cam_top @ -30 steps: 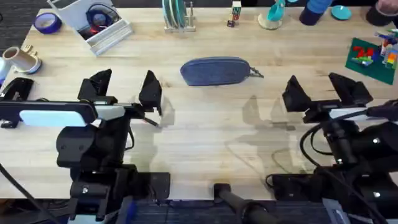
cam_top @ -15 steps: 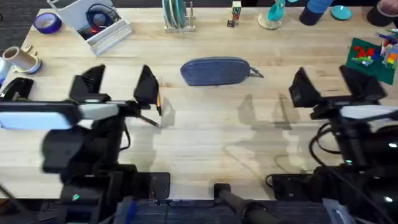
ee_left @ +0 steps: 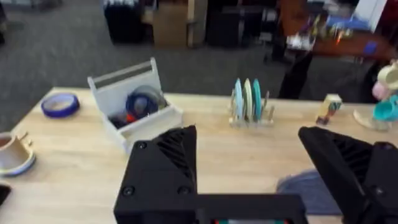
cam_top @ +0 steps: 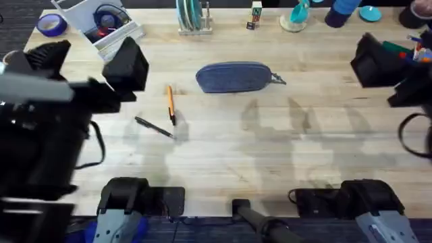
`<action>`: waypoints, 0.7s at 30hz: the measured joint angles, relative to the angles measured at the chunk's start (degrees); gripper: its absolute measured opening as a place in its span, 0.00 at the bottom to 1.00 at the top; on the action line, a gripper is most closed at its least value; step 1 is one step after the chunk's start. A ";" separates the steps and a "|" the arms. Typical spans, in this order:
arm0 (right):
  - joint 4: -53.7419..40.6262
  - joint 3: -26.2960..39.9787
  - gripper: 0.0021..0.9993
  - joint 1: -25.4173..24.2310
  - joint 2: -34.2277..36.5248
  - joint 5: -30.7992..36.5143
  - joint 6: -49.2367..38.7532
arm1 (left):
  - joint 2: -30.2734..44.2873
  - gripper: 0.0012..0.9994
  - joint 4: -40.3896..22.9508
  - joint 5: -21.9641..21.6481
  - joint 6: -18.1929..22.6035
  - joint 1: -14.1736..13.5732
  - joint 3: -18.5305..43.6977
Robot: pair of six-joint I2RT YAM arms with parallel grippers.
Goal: Unzip the bag, pick up the pens from the table one at a time and place them inside, then zip the bag closed.
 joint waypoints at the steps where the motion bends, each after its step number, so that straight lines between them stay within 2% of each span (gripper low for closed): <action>1: -2.12 2.25 1.00 0.00 1.86 0.00 0.03 | 2.08 0.99 -1.93 -0.05 -0.17 0.00 2.37; 11: -15.84 21.24 1.00 0.00 18.37 -0.18 2.06 | 23.13 0.99 -19.15 -0.12 -1.20 0.00 24.30; 16: -22.23 26.47 1.00 0.00 23.63 -0.20 3.45 | 32.75 0.99 -28.76 0.39 -1.25 0.00 33.61; 21: -26.45 29.70 1.00 0.00 27.83 -0.20 4.04 | 41.24 0.99 -35.22 1.04 -1.27 0.00 40.69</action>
